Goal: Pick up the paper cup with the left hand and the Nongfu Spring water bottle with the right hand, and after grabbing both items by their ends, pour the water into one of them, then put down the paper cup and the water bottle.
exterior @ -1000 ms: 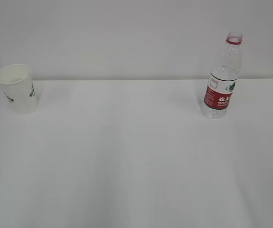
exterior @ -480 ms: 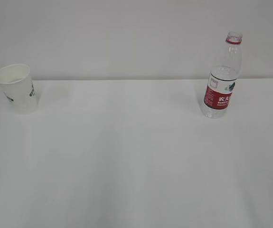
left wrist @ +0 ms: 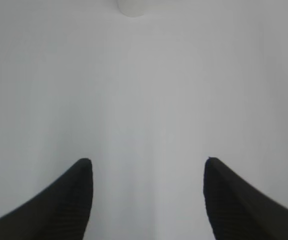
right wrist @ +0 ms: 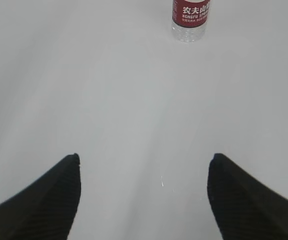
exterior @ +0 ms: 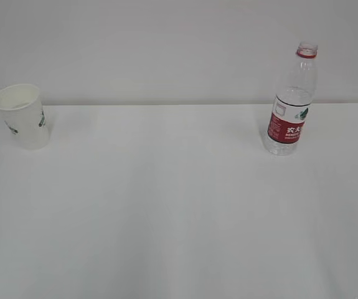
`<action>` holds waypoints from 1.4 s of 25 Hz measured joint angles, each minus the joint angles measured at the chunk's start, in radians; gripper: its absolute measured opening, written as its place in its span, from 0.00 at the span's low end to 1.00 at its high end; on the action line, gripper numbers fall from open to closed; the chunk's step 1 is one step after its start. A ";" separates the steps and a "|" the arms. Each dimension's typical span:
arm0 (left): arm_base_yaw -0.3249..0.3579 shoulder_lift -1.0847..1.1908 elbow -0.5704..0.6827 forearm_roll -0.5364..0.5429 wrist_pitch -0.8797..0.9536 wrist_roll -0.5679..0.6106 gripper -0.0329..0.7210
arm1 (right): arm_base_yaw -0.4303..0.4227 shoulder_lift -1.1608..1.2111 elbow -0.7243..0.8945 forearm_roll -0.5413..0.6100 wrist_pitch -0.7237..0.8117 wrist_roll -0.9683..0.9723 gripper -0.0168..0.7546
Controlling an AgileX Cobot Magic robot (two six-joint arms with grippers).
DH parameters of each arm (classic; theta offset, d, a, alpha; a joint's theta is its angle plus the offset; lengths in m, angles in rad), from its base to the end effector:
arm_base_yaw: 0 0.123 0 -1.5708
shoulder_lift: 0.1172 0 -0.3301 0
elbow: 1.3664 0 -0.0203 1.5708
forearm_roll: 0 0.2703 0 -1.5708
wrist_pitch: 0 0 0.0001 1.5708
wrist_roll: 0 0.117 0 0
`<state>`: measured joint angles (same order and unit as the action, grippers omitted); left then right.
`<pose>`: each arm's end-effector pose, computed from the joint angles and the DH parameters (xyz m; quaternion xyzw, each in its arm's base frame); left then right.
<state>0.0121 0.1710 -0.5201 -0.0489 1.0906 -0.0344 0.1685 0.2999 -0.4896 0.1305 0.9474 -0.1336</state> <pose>0.0127 -0.0049 0.2783 -0.0214 0.8963 -0.0294 0.4419 0.0413 0.0196 0.2781 -0.1241 0.8899 0.0718 0.4330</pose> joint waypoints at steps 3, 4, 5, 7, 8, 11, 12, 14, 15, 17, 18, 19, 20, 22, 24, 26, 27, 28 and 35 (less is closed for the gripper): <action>0.000 0.000 0.000 0.000 0.000 0.002 0.71 | 0.000 -0.001 -0.007 0.002 0.028 0.000 0.79; 0.000 0.000 0.000 0.000 0.000 0.002 0.71 | 0.000 -0.001 -0.008 0.004 0.040 0.000 0.79; 0.000 0.000 0.000 0.000 0.000 0.002 0.71 | 0.000 -0.001 -0.010 0.004 0.053 0.000 0.79; 0.000 0.000 0.000 0.000 0.000 0.002 0.71 | 0.000 -0.001 -0.018 0.005 0.075 0.000 0.79; 0.000 0.000 0.000 0.000 0.000 0.002 0.71 | 0.000 -0.001 -0.020 0.005 0.084 0.000 0.79; 0.000 0.000 0.000 0.000 0.000 0.002 0.69 | 0.000 -0.001 -0.020 0.000 0.120 -0.006 0.79; 0.000 0.000 0.000 0.000 0.000 0.002 0.69 | 0.000 -0.001 -0.020 -0.010 0.138 -0.006 0.79; 0.000 0.000 0.000 0.000 0.000 0.002 0.67 | 0.000 -0.001 -0.020 -0.024 0.156 -0.008 0.79; 0.000 0.000 0.000 0.000 0.000 0.002 0.67 | 0.000 -0.001 -0.020 -0.029 0.160 -0.008 0.79; 0.000 0.000 0.000 0.000 0.000 0.002 0.66 | 0.000 -0.001 -0.020 -0.033 0.168 -0.008 0.79; 0.000 0.000 0.000 0.000 0.000 0.002 0.66 | 0.000 -0.002 -0.016 -0.035 0.174 -0.008 0.79; 0.000 0.000 0.000 0.000 0.000 0.002 0.66 | 0.000 -0.002 -0.011 -0.038 0.178 -0.008 0.79; 0.000 0.000 0.000 0.000 0.000 0.002 0.66 | 0.000 -0.002 -0.009 -0.038 0.181 -0.008 0.79; 0.000 0.000 0.000 0.000 0.000 0.002 0.66 | 0.000 -0.002 -0.007 -0.040 0.181 -0.008 0.79; 0.000 0.000 0.000 0.000 0.000 0.002 0.66 | 0.000 -0.002 -0.007 -0.040 0.181 -0.008 0.79; 0.000 0.000 0.000 0.000 0.000 0.002 0.65 | 0.000 -0.002 -0.007 -0.040 0.183 -0.008 0.79; 0.000 0.000 0.000 0.000 0.000 0.002 0.65 | 0.000 -0.002 -0.007 -0.040 0.183 -0.008 0.79; 0.000 0.000 0.000 0.000 0.000 0.002 0.65 | 0.000 -0.002 -0.007 -0.040 0.183 -0.008 0.79; 0.000 0.000 0.000 0.002 0.000 0.002 0.65 | 0.000 -0.002 -0.007 -0.042 0.183 -0.008 0.79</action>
<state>0.0121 0.1710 -0.5201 -0.0469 1.0906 -0.0321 0.1685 0.2977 -0.4964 0.0885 1.1301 -0.1418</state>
